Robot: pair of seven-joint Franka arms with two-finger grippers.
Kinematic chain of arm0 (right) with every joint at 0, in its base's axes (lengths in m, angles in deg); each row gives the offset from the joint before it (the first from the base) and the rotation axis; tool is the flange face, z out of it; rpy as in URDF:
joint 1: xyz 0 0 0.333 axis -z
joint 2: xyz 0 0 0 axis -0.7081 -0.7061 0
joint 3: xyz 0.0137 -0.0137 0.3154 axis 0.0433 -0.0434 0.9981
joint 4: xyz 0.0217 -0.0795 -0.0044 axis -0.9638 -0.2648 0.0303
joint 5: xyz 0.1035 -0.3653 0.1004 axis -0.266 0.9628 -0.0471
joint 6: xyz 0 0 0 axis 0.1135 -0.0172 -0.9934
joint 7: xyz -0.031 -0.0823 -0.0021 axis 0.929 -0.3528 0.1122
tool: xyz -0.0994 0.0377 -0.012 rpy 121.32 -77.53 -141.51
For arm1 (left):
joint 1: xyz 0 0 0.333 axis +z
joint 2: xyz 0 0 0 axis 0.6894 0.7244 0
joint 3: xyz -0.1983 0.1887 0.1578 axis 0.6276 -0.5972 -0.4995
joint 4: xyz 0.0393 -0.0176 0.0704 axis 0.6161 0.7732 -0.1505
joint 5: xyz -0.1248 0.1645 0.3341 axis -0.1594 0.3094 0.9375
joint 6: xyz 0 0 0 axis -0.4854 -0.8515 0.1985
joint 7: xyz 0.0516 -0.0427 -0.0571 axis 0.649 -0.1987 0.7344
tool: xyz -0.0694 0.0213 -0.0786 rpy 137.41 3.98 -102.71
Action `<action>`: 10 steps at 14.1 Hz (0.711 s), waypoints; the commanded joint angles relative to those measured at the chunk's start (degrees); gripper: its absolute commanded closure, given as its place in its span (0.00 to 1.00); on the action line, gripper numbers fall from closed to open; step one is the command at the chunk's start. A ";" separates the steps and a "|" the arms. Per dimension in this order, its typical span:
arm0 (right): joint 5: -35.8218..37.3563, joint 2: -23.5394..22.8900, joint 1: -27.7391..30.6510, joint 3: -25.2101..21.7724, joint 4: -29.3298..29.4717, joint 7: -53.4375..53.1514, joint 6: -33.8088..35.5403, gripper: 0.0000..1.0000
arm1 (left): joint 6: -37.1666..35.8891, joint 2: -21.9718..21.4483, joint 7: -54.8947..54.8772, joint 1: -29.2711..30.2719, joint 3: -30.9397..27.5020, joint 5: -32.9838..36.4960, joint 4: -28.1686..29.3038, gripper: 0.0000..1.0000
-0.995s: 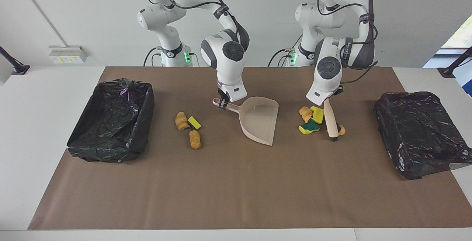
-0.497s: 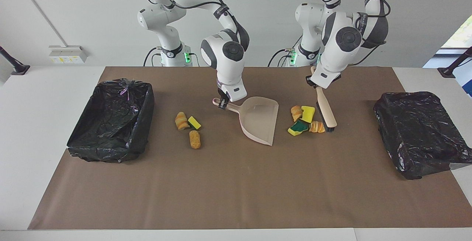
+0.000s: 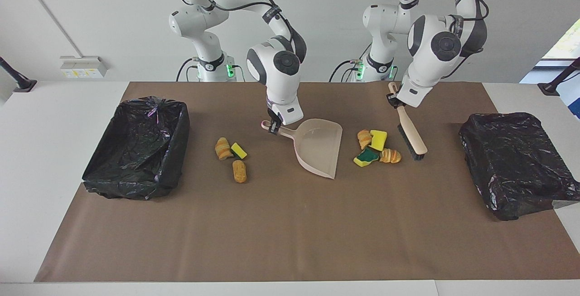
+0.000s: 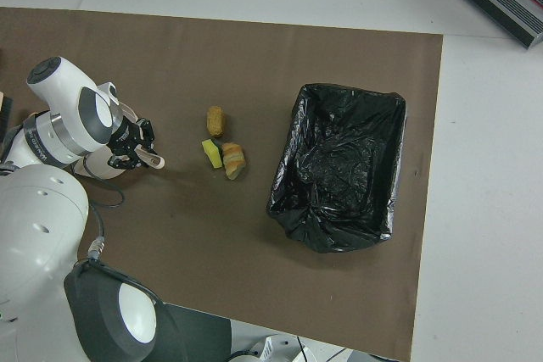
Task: Sweep and dump trash in bin
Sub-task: 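Push the pieces into the dustpan with the left gripper's brush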
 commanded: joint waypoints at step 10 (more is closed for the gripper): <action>0.77 0.27 0.24 0.35 -0.47 1.88 -0.02 1.00 | 8.20 9.80 5.24 -23.11 0.77 -15.74 -6.08 1.00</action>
